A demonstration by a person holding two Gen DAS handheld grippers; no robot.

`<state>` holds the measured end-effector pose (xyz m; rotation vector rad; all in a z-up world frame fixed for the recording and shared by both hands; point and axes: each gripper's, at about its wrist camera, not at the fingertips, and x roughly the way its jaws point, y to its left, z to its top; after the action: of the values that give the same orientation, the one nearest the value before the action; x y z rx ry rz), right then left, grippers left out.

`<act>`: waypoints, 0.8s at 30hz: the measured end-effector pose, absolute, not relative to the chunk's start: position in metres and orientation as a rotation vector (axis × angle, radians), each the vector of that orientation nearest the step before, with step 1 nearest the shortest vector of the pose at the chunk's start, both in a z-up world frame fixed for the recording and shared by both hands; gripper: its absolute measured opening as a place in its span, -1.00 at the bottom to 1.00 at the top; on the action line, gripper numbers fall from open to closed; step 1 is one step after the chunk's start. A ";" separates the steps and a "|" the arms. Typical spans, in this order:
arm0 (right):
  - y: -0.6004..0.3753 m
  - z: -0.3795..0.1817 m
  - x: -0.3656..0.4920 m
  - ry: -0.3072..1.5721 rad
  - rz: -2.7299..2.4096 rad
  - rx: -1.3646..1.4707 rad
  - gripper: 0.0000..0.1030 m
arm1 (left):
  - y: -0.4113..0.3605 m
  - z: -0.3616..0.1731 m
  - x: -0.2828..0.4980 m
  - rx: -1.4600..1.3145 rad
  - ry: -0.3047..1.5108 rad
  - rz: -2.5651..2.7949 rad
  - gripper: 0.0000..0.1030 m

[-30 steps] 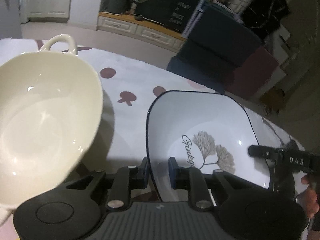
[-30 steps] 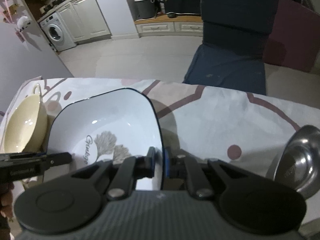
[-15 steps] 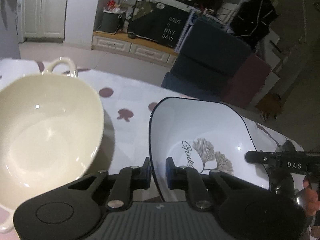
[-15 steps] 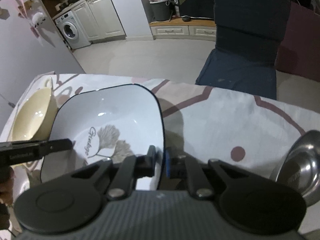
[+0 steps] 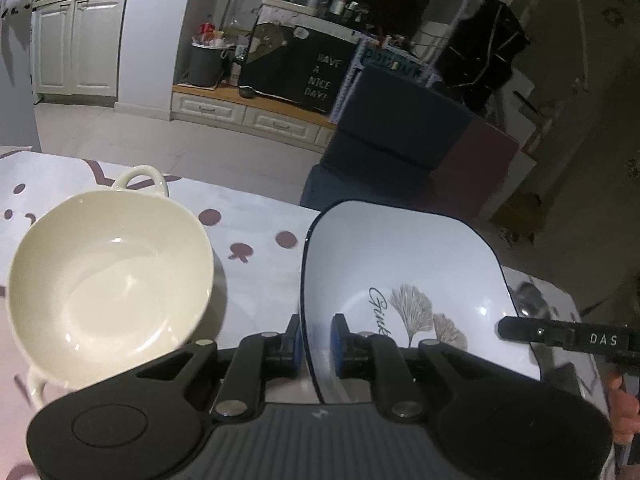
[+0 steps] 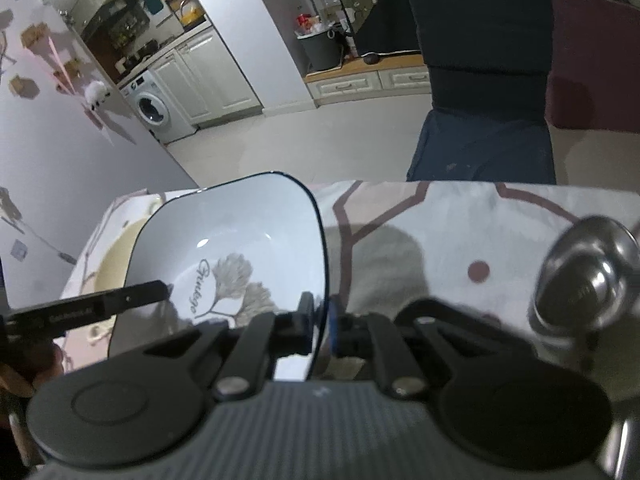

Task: Organize plates and bowls
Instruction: 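Lift the white ginkgo bowl with both grippers and carry it across the table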

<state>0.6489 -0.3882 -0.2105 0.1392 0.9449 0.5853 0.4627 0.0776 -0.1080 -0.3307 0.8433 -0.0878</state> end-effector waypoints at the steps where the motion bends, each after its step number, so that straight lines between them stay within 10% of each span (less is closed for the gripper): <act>1: -0.391 -0.206 0.642 0.942 0.580 0.146 -0.82 | 0.076 -0.103 0.457 -0.333 0.845 -0.094 -0.70; 24: -0.510 -0.184 0.449 0.925 0.417 0.305 -0.82 | -0.019 -0.073 0.304 -0.231 0.914 -0.282 -0.71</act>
<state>0.4491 -0.5099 -0.1840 0.3047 0.9252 0.4174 0.3038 -0.0193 -0.0730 -0.2312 0.9140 -0.2824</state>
